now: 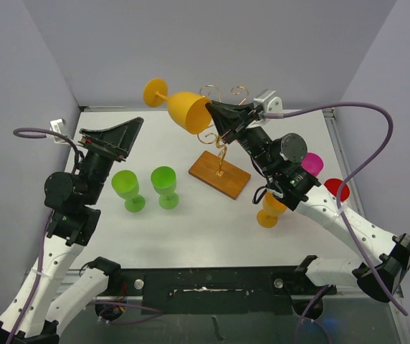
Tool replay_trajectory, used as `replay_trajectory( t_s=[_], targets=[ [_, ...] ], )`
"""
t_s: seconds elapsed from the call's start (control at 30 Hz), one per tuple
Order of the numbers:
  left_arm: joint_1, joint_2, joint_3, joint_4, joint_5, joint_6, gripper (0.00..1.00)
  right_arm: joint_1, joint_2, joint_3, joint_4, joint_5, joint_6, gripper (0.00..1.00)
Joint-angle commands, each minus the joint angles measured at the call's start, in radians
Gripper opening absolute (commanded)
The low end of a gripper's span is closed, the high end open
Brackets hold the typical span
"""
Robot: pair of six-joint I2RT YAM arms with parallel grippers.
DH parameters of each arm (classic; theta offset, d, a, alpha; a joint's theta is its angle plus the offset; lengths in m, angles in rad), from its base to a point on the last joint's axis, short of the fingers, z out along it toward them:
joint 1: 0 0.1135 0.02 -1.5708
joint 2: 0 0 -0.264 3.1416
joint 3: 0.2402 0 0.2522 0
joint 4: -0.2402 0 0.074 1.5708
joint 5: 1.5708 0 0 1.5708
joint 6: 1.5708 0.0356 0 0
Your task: Place the wine glass upside down on the wine glass rack
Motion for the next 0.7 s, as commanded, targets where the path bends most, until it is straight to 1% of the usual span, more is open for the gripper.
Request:
replay_trajectory(
  t_s=[0.0, 0.07, 0.23, 0.33, 0.4, 0.43, 0.5, 0.67],
  targets=[
    [-0.006, 0.0, -0.047, 0.191, -0.07, -0.229, 0.67, 0.022, -0.005, 0.013, 0.197, -0.042, -0.017, 0.0],
    [-0.006, 0.013, -0.075, 0.242, -0.083, -0.29, 0.65, 0.022, -0.002, -0.001, 0.223, -0.042, -0.001, 0.0],
    [-0.006, 0.056, -0.064, 0.254, -0.072, -0.334, 0.64, 0.022, 0.008, -0.013, 0.243, -0.076, 0.035, 0.0],
    [-0.006, 0.072, -0.077, 0.262, -0.076, -0.365, 0.62, 0.024, 0.011, -0.026, 0.262, -0.089, 0.055, 0.0],
    [-0.006, 0.08, -0.088, 0.281, -0.084, -0.382, 0.57, 0.024, 0.015, -0.032, 0.269, -0.089, 0.064, 0.0],
    [-0.006, 0.084, -0.091, 0.299, -0.084, -0.384, 0.5, 0.025, 0.017, -0.034, 0.271, -0.09, 0.068, 0.0],
    [-0.006, 0.098, -0.084, 0.317, -0.081, -0.384, 0.44, 0.024, 0.021, -0.042, 0.275, -0.092, 0.088, 0.0],
    [-0.006, 0.114, -0.078, 0.325, -0.078, -0.387, 0.42, 0.024, 0.023, -0.071, 0.307, -0.099, 0.134, 0.0]
  ],
)
